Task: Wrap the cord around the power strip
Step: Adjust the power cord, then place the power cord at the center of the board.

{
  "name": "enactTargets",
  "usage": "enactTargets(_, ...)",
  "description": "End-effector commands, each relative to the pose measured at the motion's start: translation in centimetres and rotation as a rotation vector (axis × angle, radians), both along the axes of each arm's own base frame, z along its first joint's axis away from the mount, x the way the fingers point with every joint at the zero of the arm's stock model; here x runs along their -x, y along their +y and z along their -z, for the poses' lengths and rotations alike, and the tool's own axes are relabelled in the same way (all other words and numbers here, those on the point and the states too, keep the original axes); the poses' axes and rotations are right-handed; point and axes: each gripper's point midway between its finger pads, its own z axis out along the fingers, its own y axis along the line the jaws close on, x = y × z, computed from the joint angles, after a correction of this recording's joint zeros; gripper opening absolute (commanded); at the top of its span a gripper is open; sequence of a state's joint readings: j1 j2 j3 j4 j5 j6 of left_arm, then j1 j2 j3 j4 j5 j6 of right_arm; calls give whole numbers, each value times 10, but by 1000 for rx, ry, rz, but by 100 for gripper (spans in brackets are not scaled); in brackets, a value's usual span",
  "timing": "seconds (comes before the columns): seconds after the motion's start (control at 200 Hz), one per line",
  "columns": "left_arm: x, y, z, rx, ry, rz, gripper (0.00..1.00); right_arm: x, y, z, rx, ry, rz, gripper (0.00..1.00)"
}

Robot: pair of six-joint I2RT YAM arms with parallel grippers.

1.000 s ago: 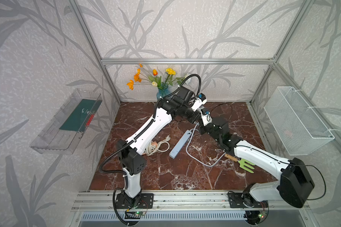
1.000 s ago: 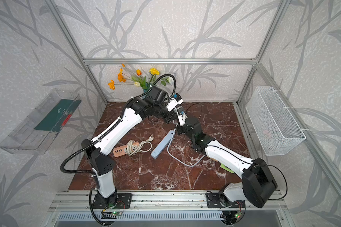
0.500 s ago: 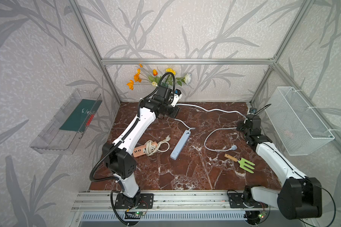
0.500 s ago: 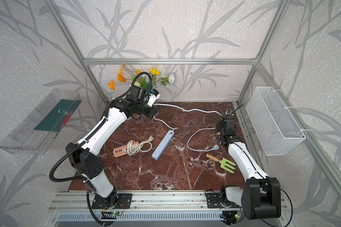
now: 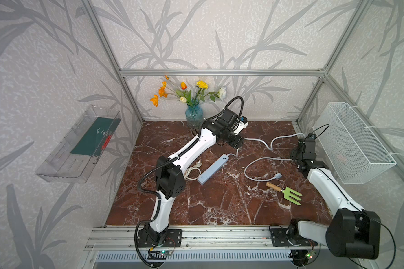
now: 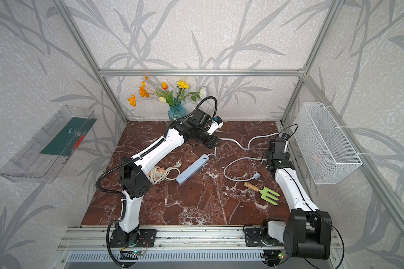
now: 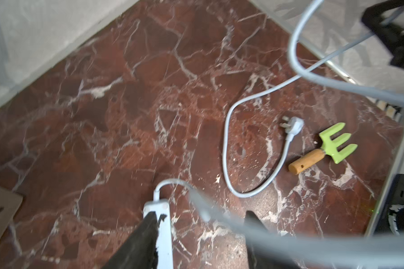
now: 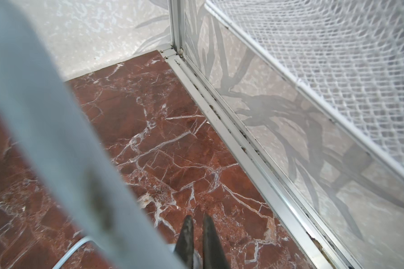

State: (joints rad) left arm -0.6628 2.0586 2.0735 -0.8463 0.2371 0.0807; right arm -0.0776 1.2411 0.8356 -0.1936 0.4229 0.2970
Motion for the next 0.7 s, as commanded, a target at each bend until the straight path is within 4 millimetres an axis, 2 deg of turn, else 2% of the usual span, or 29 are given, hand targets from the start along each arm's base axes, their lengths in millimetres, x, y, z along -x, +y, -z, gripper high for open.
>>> enactTargets(0.0, 9, 63, -29, -106, -87, -143, 66, -1, -7, -2, 10, 4, 39, 0)
enactTargets(0.035, 18, 71, -23, -107, -89, -155, 70, 0, -9, 0, 13, 12, 45, 0)
enactTargets(0.075, 27, 82, -18, -113, -95, -174, 79, 0, -11, 3, 16, 22, 52, 0)
enactTargets(0.135, 38, 96, -12, -131, -94, -204, 84, 2, -16, 6, 7, 32, 67, 0)
enactTargets(0.26, 55, 113, 13, -194, -43, -215, 82, -2, -11, 11, -28, 29, 45, 0)
enactTargets(0.445, 85, 113, 90, -336, 194, -185, 77, -10, 1, 9, -74, 3, -21, 0)
enactTargets(0.545, 104, 122, 117, -422, 289, -208, 78, -15, 10, 9, -100, 4, -68, 0)
enactTargets(0.695, 130, 122, 135, -411, 349, -218, 79, -23, 26, 7, -123, 0, -128, 17)
